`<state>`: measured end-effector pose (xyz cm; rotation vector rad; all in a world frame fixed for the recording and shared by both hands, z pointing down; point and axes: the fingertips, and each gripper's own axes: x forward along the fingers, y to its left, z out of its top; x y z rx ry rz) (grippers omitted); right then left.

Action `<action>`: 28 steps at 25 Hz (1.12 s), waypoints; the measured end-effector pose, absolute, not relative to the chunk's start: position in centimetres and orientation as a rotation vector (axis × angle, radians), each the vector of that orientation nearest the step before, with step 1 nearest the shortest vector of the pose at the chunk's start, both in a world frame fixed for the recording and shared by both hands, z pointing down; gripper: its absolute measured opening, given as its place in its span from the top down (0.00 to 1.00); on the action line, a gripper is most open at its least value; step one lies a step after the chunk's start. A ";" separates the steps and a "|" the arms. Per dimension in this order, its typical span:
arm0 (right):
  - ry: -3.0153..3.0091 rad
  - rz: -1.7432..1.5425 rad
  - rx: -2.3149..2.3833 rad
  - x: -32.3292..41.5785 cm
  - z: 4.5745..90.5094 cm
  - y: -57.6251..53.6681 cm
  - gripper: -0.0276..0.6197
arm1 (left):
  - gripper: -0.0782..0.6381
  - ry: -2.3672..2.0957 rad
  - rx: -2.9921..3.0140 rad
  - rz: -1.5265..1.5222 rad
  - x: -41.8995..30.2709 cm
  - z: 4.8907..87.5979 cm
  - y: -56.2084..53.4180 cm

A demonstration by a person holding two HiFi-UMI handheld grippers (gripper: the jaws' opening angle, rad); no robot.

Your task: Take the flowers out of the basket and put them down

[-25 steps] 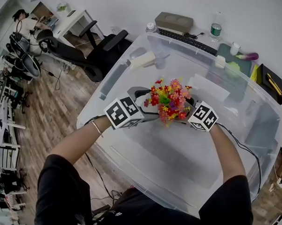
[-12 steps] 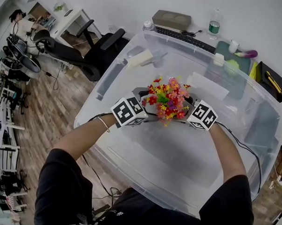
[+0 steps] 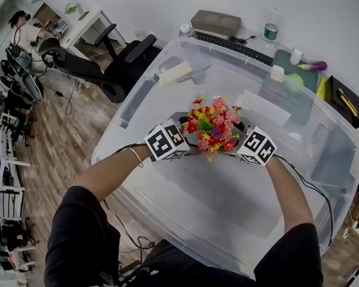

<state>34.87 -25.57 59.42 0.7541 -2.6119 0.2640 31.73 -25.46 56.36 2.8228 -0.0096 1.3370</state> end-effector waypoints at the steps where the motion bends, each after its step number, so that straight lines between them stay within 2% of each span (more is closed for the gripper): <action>1: -2.612 0.264 0.754 34.9 59.4 -25.6 0.25 | 0.22 -0.005 2.822 1.336 31.8 56.6 -25.5; 28: -2.620 0.270 0.763 35.0 59.7 -25.6 0.25 | 0.22 0.121 2.812 1.215 33.7 60.4 -25.1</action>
